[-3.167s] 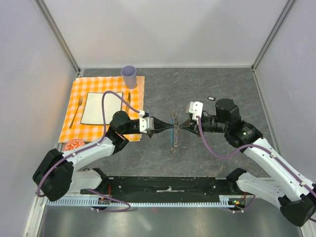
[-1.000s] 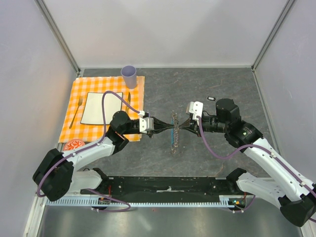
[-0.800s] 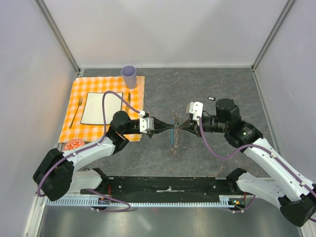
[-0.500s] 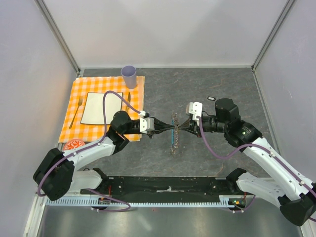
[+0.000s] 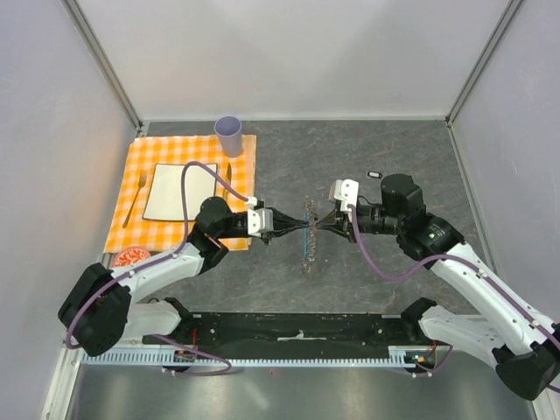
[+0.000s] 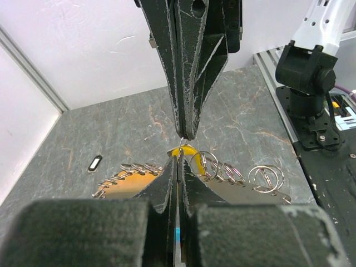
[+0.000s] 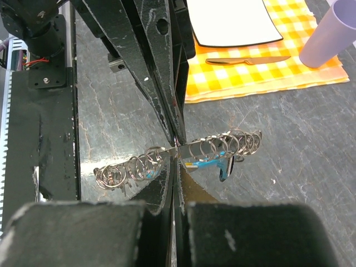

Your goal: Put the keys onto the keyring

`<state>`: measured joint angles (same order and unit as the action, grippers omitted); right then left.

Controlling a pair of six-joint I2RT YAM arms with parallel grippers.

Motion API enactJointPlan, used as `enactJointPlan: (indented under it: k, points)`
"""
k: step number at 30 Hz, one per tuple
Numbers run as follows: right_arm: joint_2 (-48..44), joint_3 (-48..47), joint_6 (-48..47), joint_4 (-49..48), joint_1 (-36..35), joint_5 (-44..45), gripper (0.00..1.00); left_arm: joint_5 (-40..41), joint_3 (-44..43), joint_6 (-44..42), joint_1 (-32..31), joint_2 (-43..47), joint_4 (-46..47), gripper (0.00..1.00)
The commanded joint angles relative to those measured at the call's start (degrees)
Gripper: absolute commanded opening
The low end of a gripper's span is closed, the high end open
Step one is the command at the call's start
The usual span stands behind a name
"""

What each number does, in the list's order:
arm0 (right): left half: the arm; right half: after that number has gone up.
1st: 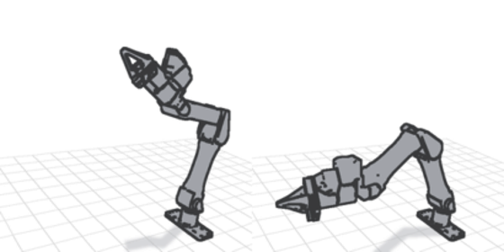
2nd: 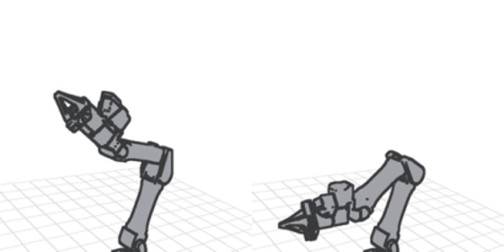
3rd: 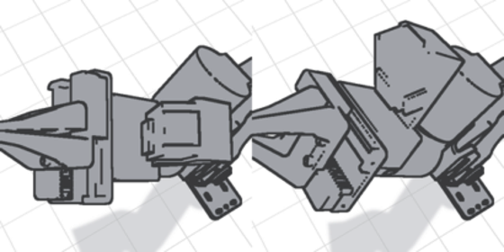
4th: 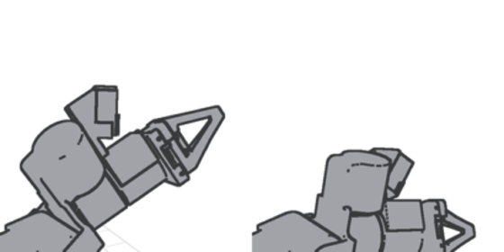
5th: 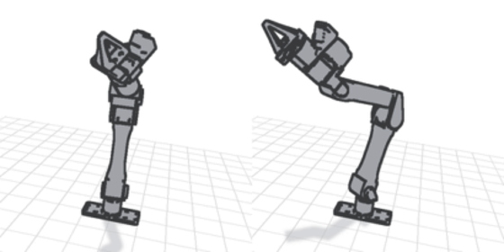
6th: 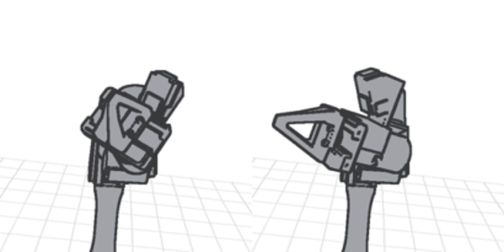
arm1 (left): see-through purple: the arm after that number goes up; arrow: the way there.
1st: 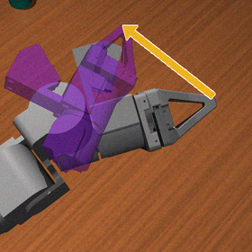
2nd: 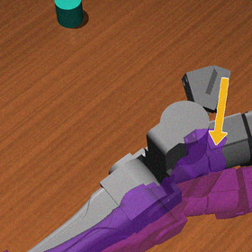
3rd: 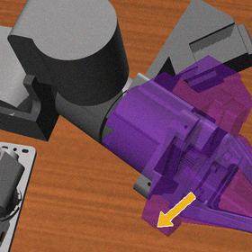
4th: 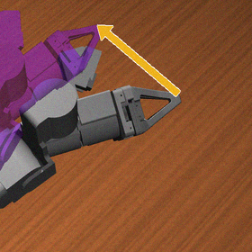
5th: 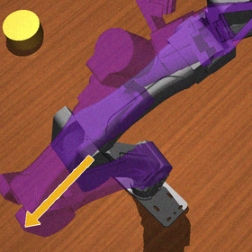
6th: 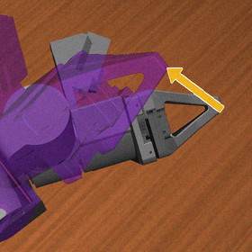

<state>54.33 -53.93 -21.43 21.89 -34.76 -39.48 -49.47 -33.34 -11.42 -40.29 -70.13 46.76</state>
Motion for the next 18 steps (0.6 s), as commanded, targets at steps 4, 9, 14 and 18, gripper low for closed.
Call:
enactJointPlan:
  k: [4,9,14,18]
  points:
    - [-0.8,-1.53,2.88,0.78,-0.3,5.46,0.0,8.41,3.1,-5.8,-0.22,4.99,0.0,0.02]
    - [2.7,-3.46,6.83,4.91,-0.3,14.77,0.0,16.59,6.97,-4.84,-0.31,8.42,-1.23,0.02]
    - [8.86,-6.54,9.56,13.35,-0.22,22.95,0.0,27.4,11.27,-3.0,-0.31,14.3,-3.61,0.02]
    - [14.29,-7.41,12.81,16.16,-0.04,29.1,0.0,32.41,15.75,-2.47,-0.49,19.04,-3.96,0.02]
